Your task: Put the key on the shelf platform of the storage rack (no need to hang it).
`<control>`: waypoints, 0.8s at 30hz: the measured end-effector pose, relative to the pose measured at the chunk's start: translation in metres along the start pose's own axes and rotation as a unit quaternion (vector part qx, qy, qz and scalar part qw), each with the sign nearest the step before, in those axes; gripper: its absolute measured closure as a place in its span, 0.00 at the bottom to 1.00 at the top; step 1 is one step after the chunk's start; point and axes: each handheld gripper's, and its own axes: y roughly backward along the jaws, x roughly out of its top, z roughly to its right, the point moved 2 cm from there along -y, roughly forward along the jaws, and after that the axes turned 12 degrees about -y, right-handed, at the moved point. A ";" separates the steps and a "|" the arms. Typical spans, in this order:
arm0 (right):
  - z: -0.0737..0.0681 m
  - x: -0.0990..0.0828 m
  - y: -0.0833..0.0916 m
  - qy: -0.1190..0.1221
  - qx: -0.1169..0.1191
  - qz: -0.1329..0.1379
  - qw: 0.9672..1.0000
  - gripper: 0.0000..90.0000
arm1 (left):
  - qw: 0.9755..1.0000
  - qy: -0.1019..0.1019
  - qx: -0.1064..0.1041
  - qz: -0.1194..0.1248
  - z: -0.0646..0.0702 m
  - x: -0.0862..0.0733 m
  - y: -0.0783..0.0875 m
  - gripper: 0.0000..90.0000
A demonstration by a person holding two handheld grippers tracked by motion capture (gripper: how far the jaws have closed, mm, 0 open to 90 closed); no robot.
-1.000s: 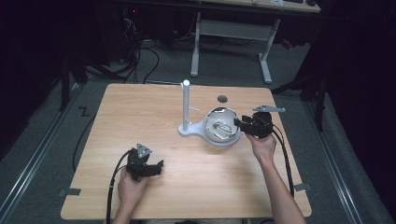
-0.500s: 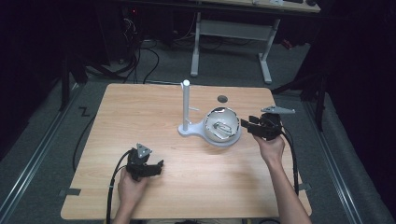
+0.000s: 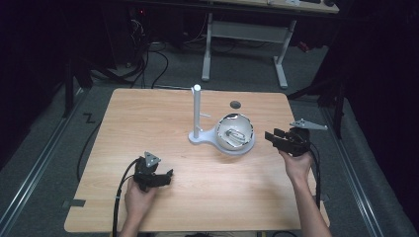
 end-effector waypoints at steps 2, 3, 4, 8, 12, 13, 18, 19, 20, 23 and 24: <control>0.001 -0.001 0.001 -0.002 0.001 0.000 1.000 0.58 | 1.000 -0.001 0.000 0.000 0.000 0.000 0.000 0.20; 0.003 -0.004 0.003 -0.001 -0.002 -0.002 1.000 0.58 | 1.000 -0.001 0.000 0.000 0.000 0.000 0.000 0.20; 0.003 -0.005 0.004 -0.002 -0.004 -0.004 1.000 0.58 | 1.000 -0.001 0.000 0.000 0.000 0.000 0.000 0.20; 0.004 -0.009 0.009 -0.002 0.000 0.003 1.000 0.58 | 1.000 0.000 0.000 0.000 0.000 0.000 0.000 0.20; 0.007 -0.012 0.015 -0.005 0.001 0.006 1.000 0.58 | 1.000 -0.001 0.000 0.000 0.000 0.000 0.000 0.20; 0.008 -0.013 0.016 -0.005 0.000 0.006 1.000 0.58 | 1.000 -0.001 0.000 0.000 0.000 0.000 0.000 0.20; 0.013 -0.017 0.026 -0.013 0.001 0.015 1.000 0.58 | 1.000 -0.001 0.000 0.000 0.000 0.000 0.000 0.20; 0.014 -0.018 0.028 -0.014 0.000 0.016 1.000 0.58 | 1.000 -0.001 0.000 0.000 0.000 0.000 0.000 0.20; 0.014 -0.018 0.028 -0.014 0.000 0.016 1.000 0.58 | 1.000 -0.001 0.000 0.000 0.000 0.000 0.000 0.20; 0.017 -0.023 0.035 -0.017 0.000 0.019 1.000 0.58 | 1.000 -0.001 0.000 0.000 0.000 0.000 0.000 0.20; 0.017 -0.024 0.036 -0.016 0.000 0.020 1.000 0.58 | 1.000 -0.001 0.000 0.000 0.000 0.000 0.000 0.20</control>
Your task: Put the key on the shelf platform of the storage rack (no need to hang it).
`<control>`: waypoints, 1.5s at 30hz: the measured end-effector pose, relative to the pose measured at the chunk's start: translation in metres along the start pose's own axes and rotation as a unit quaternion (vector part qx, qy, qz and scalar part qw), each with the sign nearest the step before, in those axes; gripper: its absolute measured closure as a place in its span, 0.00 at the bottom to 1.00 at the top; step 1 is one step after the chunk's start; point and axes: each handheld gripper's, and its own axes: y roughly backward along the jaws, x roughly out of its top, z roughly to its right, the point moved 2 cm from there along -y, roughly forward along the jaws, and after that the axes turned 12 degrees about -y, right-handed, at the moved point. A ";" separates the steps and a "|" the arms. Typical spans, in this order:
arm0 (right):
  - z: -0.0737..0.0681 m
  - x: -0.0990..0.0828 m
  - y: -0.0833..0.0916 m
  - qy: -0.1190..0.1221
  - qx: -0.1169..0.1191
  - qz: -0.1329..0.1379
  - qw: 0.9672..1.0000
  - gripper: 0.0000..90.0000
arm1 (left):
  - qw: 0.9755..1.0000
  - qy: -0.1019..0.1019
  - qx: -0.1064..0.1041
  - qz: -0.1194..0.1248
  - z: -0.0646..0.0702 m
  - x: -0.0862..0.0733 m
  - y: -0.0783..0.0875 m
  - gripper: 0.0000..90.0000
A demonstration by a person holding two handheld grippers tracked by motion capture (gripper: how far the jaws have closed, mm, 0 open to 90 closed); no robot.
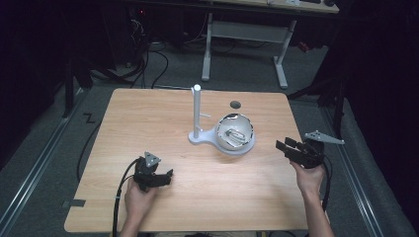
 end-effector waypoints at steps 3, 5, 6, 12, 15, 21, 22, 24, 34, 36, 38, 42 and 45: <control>0.001 -0.002 0.004 -0.002 0.001 0.003 1.000 0.58 | 1.000 0.000 0.000 0.000 0.000 0.000 0.000 0.20; 0.001 -0.004 0.005 0.000 0.002 0.003 1.000 0.58 | 1.000 0.000 0.000 0.000 0.000 0.000 0.000 0.20; 0.001 -0.006 0.006 -0.001 0.001 0.003 1.000 0.58 | 1.000 0.000 0.000 0.000 0.000 0.000 0.000 0.20; 0.001 -0.015 0.010 0.003 0.001 -0.002 1.000 0.58 | 1.000 0.000 0.000 0.000 0.000 0.000 0.000 0.20; 0.001 -0.019 0.013 0.002 0.001 -0.004 1.000 0.58 | 1.000 0.000 0.000 0.000 0.000 0.000 0.000 0.20; 0.002 -0.028 0.016 0.000 0.003 -0.004 1.000 0.57 | 1.000 0.000 0.000 0.000 0.000 0.000 0.000 0.20; 0.002 -0.029 0.016 0.000 0.002 -0.005 1.000 0.57 | 1.000 0.000 0.000 0.000 0.000 0.000 0.000 0.20; 0.003 -0.032 0.017 -0.004 0.004 -0.006 1.000 0.57 | 1.000 0.000 0.000 0.000 0.000 0.000 0.000 0.20; 0.003 -0.046 0.016 -0.008 0.009 -0.008 1.000 0.57 | 1.000 0.000 0.000 0.000 0.000 0.000 0.000 0.20; 0.003 -0.049 0.015 -0.009 0.009 -0.008 1.000 0.57 | 1.000 0.000 0.000 0.000 0.000 0.000 0.000 0.20; 0.002 -0.052 0.014 -0.007 0.009 -0.011 1.000 0.57 | 1.000 0.000 0.000 0.000 0.000 0.000 0.000 0.20; 0.000 -0.057 0.013 -0.010 0.011 -0.014 1.000 0.57 | 1.000 0.000 0.000 0.000 0.000 0.000 0.000 0.20; 0.000 -0.062 0.011 -0.010 0.012 -0.017 1.000 0.57 | 1.000 0.000 0.000 0.000 0.000 0.000 0.000 0.20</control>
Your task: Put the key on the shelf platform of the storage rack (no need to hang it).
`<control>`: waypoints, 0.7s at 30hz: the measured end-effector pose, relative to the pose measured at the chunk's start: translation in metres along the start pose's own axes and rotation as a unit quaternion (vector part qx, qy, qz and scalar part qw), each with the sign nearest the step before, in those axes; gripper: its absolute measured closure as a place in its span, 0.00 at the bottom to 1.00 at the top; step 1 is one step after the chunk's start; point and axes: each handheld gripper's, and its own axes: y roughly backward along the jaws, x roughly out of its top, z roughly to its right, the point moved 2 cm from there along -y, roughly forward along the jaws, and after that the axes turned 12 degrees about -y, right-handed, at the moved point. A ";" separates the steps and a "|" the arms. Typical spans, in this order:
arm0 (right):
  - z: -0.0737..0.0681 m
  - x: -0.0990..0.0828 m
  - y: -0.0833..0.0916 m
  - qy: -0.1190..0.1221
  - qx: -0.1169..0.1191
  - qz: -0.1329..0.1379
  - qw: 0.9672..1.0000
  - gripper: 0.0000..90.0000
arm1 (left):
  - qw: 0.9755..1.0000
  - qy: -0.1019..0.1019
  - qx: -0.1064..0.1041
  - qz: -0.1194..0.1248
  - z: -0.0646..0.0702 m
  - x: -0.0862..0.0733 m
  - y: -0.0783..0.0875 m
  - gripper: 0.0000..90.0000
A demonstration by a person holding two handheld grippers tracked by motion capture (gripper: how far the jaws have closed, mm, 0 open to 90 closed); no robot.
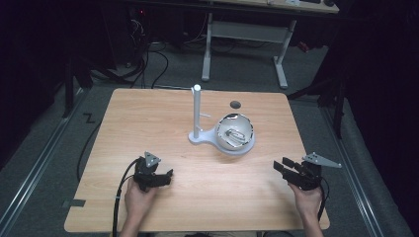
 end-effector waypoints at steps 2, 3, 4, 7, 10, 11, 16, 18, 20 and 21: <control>0.000 -0.003 -0.001 -0.005 0.003 -0.002 1.000 0.57 | 1.000 0.000 0.000 0.000 0.000 0.000 0.000 0.20; 0.000 -0.003 -0.001 -0.005 0.003 -0.002 1.000 0.57 | 1.000 0.000 0.000 0.000 0.000 0.000 0.000 0.20; -0.001 -0.005 -0.002 -0.002 0.004 -0.005 1.000 0.57 | 1.000 0.000 0.000 0.000 0.000 0.000 0.000 0.20; -0.001 -0.008 -0.004 -0.005 0.005 -0.006 1.000 0.57 | 1.000 0.000 0.000 0.000 0.000 0.000 0.000 0.20; -0.002 -0.010 -0.006 -0.003 0.006 -0.010 1.000 0.57 | 1.000 0.000 0.000 0.000 0.000 0.000 0.000 0.20; -0.003 -0.011 -0.007 -0.006 0.006 -0.010 1.000 0.57 | 1.000 0.000 0.000 0.000 0.000 0.000 0.000 0.20; -0.006 -0.016 -0.010 -0.003 0.008 -0.010 1.000 0.58 | 1.000 0.000 0.000 0.000 0.000 0.000 0.000 0.20; -0.006 -0.018 -0.012 -0.004 0.011 -0.011 1.000 0.58 | 1.000 0.000 0.000 0.000 0.000 0.000 0.000 0.20; -0.007 -0.020 -0.015 0.001 0.013 -0.015 1.000 0.58 | 1.000 0.000 0.000 0.000 0.000 0.000 0.000 0.20; -0.007 -0.020 -0.015 0.000 0.014 -0.016 1.000 0.58 | 1.000 0.000 0.000 0.000 0.000 0.000 0.000 0.20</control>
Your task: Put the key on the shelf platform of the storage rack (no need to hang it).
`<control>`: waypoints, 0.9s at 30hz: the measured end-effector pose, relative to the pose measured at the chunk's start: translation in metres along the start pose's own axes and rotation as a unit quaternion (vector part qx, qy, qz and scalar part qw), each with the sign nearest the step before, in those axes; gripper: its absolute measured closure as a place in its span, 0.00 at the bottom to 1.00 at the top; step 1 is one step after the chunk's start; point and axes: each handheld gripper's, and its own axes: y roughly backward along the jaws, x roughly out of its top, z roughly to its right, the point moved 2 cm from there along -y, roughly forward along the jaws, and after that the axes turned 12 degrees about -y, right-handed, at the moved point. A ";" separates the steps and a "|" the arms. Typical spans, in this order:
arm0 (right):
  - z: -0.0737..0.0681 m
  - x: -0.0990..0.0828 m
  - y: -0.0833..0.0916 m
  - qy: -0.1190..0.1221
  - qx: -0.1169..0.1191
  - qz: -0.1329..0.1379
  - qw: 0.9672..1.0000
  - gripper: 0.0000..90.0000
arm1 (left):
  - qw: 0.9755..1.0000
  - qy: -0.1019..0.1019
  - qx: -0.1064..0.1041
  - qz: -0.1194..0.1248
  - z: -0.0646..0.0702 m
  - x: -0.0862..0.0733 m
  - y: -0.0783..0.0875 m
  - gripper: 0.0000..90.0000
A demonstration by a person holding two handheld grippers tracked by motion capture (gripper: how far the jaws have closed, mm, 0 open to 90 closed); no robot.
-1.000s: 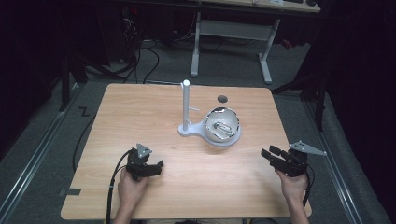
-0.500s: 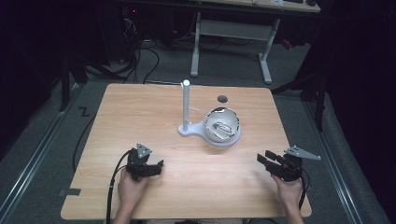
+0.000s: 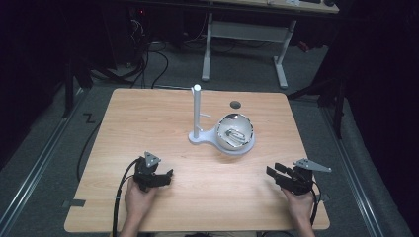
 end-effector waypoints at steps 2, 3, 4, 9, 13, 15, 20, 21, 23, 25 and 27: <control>-0.001 -0.001 -0.002 -0.003 0.005 -0.001 1.000 0.58 | 1.000 0.000 0.000 0.000 0.000 0.000 0.000 0.20; -0.001 -0.002 -0.003 -0.002 0.007 -0.003 1.000 0.58 | 1.000 0.000 0.000 0.000 0.000 0.000 0.000 0.20; -0.001 -0.002 -0.004 0.001 0.007 -0.006 1.000 0.58 | 1.000 0.000 0.000 0.000 0.000 0.000 0.000 0.20; -0.002 -0.005 -0.008 0.001 0.008 -0.011 1.000 0.57 | 1.000 0.000 0.000 0.000 0.000 0.000 0.000 0.20; -0.002 -0.007 -0.011 0.000 0.006 -0.014 1.000 0.57 | 1.000 0.000 0.000 0.000 0.000 0.000 0.000 0.20; -0.003 -0.009 -0.013 0.005 0.006 -0.016 1.000 0.57 | 1.000 0.000 0.000 0.000 0.000 0.000 0.000 0.20; -0.006 -0.012 -0.019 0.013 0.004 -0.022 1.000 0.56 | 1.000 0.000 0.000 0.000 0.000 0.000 0.000 0.20; -0.007 -0.013 -0.020 0.013 0.002 -0.025 1.000 0.56 | 1.000 0.000 0.000 0.000 0.000 0.000 0.000 0.20; -0.009 -0.014 -0.022 0.015 0.001 -0.026 1.000 0.56 | 1.000 0.000 0.000 0.000 0.000 0.000 0.000 0.20; -0.010 -0.015 -0.025 0.020 0.002 -0.027 0.999 0.56 | 1.000 0.000 0.000 0.000 0.000 0.000 0.000 0.20; -0.011 -0.016 -0.027 0.024 -0.002 -0.031 0.999 0.56 | 1.000 0.000 0.000 0.000 0.000 0.000 0.000 0.20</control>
